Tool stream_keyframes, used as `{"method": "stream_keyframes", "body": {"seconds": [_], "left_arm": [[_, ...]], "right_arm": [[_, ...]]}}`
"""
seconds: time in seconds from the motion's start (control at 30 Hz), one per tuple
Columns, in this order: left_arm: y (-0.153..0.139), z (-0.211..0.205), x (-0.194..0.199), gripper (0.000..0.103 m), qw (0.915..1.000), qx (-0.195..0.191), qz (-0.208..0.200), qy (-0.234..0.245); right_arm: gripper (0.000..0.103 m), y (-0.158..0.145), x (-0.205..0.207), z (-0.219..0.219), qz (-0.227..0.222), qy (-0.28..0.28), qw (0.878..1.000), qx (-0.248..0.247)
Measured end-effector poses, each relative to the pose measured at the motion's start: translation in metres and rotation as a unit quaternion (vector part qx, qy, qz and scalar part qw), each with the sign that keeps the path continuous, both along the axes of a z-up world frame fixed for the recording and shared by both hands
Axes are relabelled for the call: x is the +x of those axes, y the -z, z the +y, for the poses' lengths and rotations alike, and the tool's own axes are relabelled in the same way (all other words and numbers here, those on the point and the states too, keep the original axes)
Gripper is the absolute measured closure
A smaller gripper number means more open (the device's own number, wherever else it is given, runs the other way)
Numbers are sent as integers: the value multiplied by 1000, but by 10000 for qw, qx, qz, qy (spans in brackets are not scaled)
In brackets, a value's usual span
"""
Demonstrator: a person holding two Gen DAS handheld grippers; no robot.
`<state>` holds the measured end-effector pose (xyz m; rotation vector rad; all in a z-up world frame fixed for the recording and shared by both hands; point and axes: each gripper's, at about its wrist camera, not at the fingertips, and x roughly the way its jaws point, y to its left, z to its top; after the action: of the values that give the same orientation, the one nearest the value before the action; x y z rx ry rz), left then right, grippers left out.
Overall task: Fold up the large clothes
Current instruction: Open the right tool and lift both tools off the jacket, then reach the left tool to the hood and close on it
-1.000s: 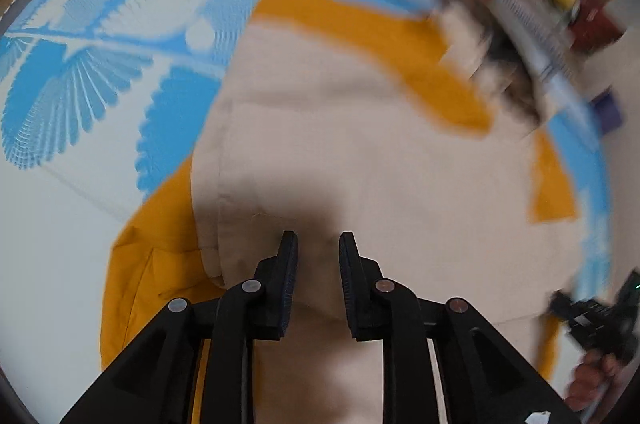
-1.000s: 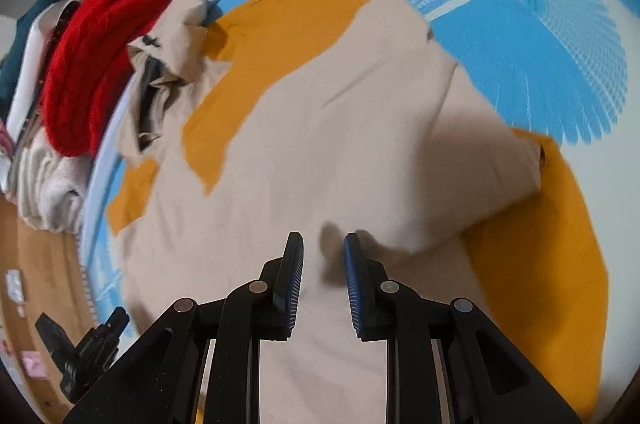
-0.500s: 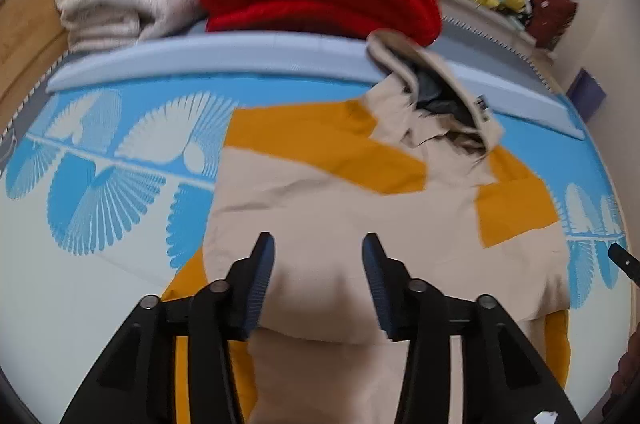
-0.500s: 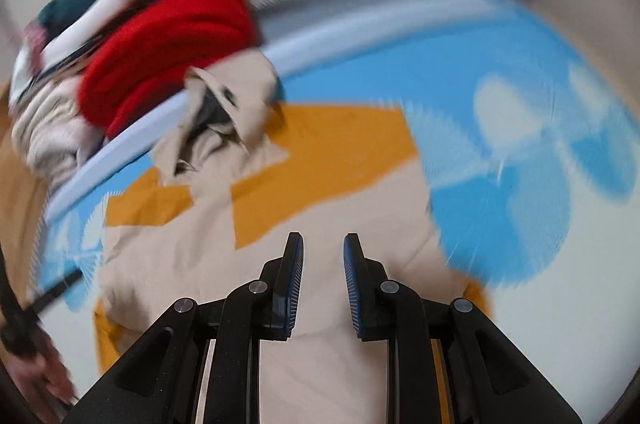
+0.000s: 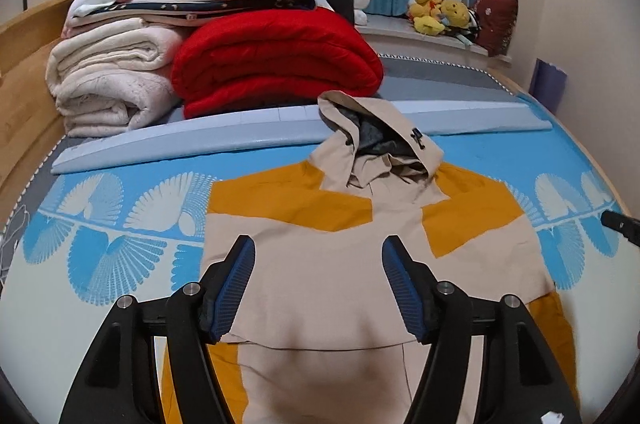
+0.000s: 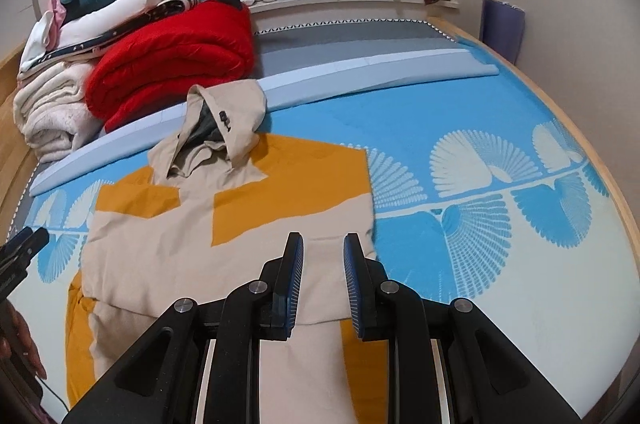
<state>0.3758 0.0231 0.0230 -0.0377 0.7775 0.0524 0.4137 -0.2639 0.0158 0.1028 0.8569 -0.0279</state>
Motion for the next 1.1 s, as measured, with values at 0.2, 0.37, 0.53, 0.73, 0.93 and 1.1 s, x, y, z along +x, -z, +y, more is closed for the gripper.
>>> {"method": "stream_keyframes", "body": {"seconds": [0.2,0.37,0.53,0.73,0.93,1.1], "left_arm": [[-14,9,55,58,9984,-144,447,-321],[-19,14,113,66,9971,-74,547,-522],[7,17,189,76,9928,-418,1031,-443],[60,20,276,78,9869,-685,1427,-298],[103,28,345,75,9771,-1221,1682,-451],[142,29,393,60,9608,-1761,2034,-665]], "right_arm": [[81,-6,7,-7,-29,-47,10000,-13],[81,2,15,-12,164,0,9997,201],[81,13,20,-16,344,-10,9991,265],[91,25,28,-23,477,37,9986,241],[92,37,39,-25,628,141,9975,307],[91,49,46,-21,828,29,9961,305]]}}
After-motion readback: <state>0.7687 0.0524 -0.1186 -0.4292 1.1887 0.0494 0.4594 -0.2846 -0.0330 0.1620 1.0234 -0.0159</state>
